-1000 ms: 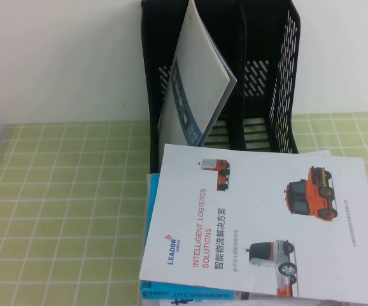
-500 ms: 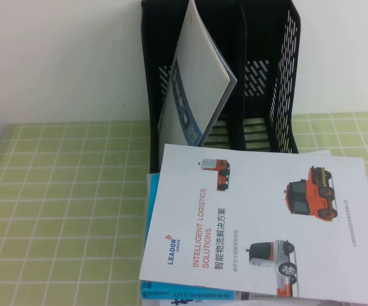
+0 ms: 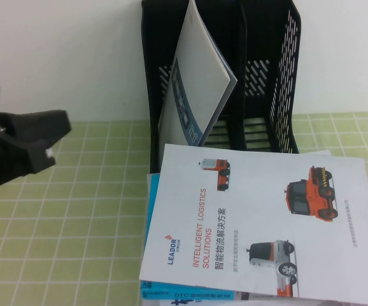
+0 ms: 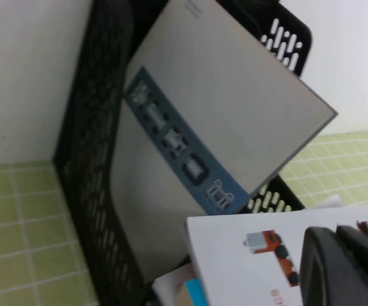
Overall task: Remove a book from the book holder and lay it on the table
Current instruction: Hold the bookshelf
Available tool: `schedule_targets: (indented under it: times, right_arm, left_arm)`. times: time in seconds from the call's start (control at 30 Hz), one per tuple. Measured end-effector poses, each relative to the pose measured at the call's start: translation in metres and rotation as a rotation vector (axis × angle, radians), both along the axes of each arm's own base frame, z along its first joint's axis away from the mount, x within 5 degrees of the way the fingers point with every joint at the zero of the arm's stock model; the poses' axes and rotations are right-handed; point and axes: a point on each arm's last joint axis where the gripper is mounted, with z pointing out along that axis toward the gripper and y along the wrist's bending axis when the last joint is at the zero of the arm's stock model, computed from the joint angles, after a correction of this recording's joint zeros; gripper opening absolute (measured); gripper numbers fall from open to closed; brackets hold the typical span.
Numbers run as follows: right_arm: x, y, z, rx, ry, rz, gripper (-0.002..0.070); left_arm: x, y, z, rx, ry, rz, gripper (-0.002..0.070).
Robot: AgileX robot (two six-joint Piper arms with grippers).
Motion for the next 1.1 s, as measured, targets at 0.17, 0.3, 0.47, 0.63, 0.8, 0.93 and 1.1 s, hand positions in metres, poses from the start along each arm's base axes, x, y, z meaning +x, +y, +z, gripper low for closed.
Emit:
schedule_targets:
  times: [0.17, 0.3, 0.47, 0.63, 0.8, 0.93, 1.1]
  right_arm:
    - [0.033, 0.031, -0.024, -0.065, -0.008, 0.128, 0.0006]
    - [0.047, 0.059, -0.042, -0.055, 0.004, 0.209, 0.0052]
    - [0.062, 0.085, -0.055, -0.05, -0.001, 0.271, 0.0088]
    - [0.087, 0.1, -0.064, 0.0, -0.002, 0.256, 0.018]
    - [0.105, 0.113, -0.063, -0.063, -0.079, 0.324, 0.0344]
    - [0.119, 0.121, -0.064, -0.076, -0.091, 0.333, 0.0377]
    - [0.133, 0.128, -0.071, -0.09, -0.079, 0.323, 0.0382]
  left_arm:
    - [0.023, -0.014, -0.005, -0.102, -0.011, -0.105, -0.0003]
    - [0.038, -0.026, -0.008, -0.06, -0.027, -0.149, -0.0003]
    - [0.058, -0.044, -0.016, 0.109, -0.04, -0.206, -0.0003]
    - [0.076, -0.053, -0.029, 0.188, -0.008, -0.245, -0.0003]
    - [0.085, -0.05, -0.032, 0.247, -0.026, -0.205, -0.0003]
    - [0.091, -0.046, -0.025, 0.284, -0.079, -0.151, -0.0001]
    - [0.092, -0.045, -0.02, 0.297, -0.102, -0.14, -0.0001]
